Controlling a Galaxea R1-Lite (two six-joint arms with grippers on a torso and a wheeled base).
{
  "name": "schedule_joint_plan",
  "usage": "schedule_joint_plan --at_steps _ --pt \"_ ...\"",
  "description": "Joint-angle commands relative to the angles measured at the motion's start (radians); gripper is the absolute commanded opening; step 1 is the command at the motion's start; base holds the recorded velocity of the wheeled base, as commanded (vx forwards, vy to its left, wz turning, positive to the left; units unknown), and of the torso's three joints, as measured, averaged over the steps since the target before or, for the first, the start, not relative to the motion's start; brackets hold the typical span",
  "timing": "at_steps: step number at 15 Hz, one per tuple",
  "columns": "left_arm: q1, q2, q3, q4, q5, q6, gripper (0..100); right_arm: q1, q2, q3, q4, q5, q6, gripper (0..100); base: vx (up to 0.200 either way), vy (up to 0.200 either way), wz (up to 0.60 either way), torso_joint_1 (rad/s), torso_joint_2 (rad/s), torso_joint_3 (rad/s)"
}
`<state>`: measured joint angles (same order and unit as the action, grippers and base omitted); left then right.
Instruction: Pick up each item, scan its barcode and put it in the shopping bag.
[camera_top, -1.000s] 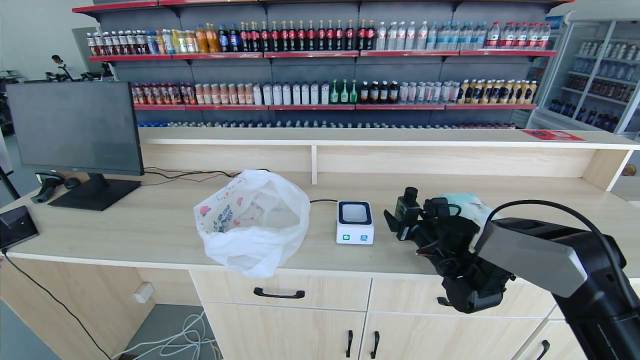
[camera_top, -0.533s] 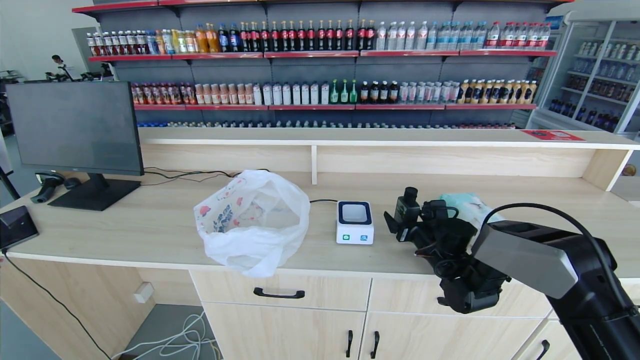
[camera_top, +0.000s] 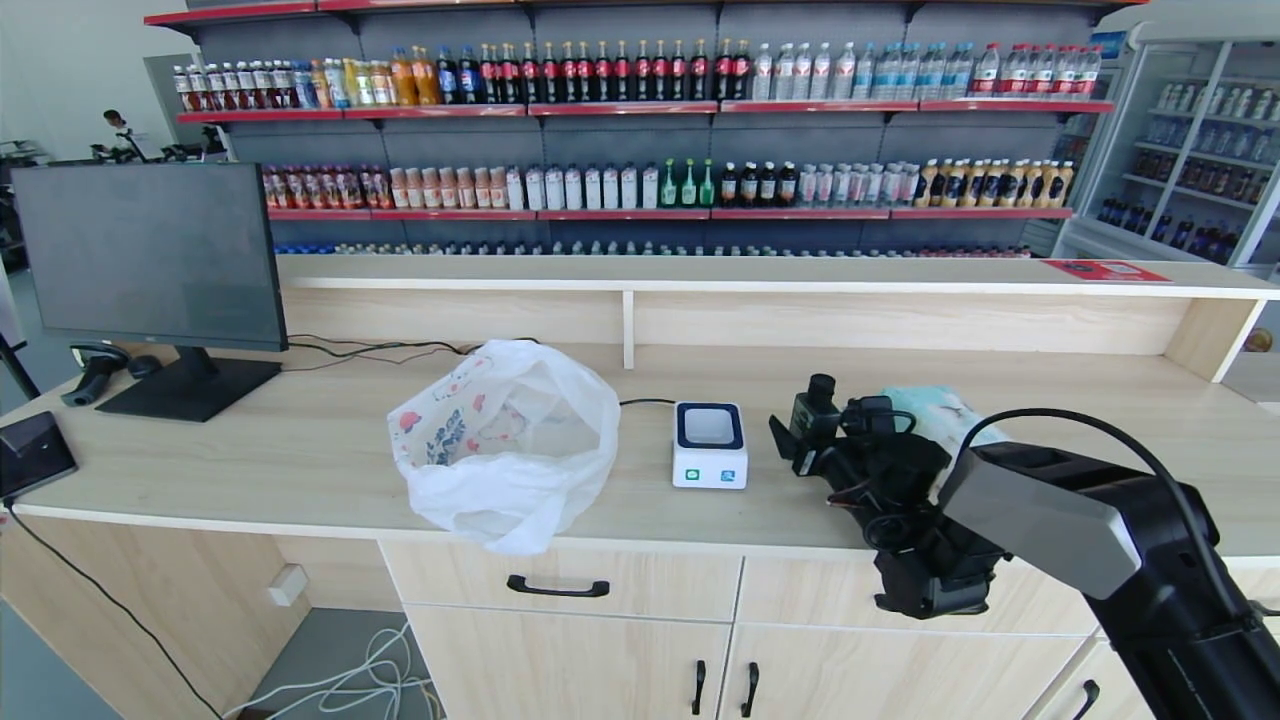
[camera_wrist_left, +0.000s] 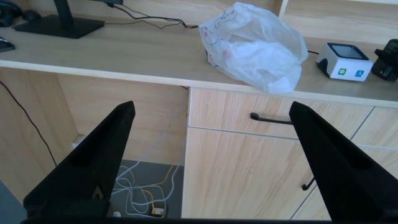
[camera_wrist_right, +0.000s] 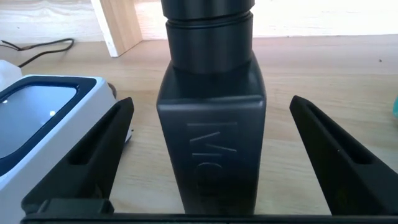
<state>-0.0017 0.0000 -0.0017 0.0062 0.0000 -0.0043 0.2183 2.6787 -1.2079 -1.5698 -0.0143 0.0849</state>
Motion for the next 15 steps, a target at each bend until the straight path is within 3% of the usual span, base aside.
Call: schedule_joint_plan --at_steps 1,9,10,15 --pt "0.0 0.0 0.0 0.0 0.0 -0.002 100 0.0 0.004 -0.004 -0.001 -0.003 -0.001 100 0.0 0.0 0.0 0.0 0.0 0.0" --pt "0.0 0.0 0.0 -0.002 0.0 0.0 100 -0.01 0.016 -0.029 -0.001 -0.003 -0.008 100 0.0 0.0 0.0 0.0 0.0 0.0" --pt "0.0 0.0 0.0 0.0 0.0 0.0 100 -0.01 0.016 -0.029 -0.001 -0.003 -0.008 0 0.0 0.0 0.0 0.0 0.0 0.0" --pt "0.0 0.0 0.0 0.0 0.0 0.0 100 -0.011 0.016 -0.047 -0.001 0.002 -0.007 0 0.0 0.0 0.0 0.0 0.0 0.0"
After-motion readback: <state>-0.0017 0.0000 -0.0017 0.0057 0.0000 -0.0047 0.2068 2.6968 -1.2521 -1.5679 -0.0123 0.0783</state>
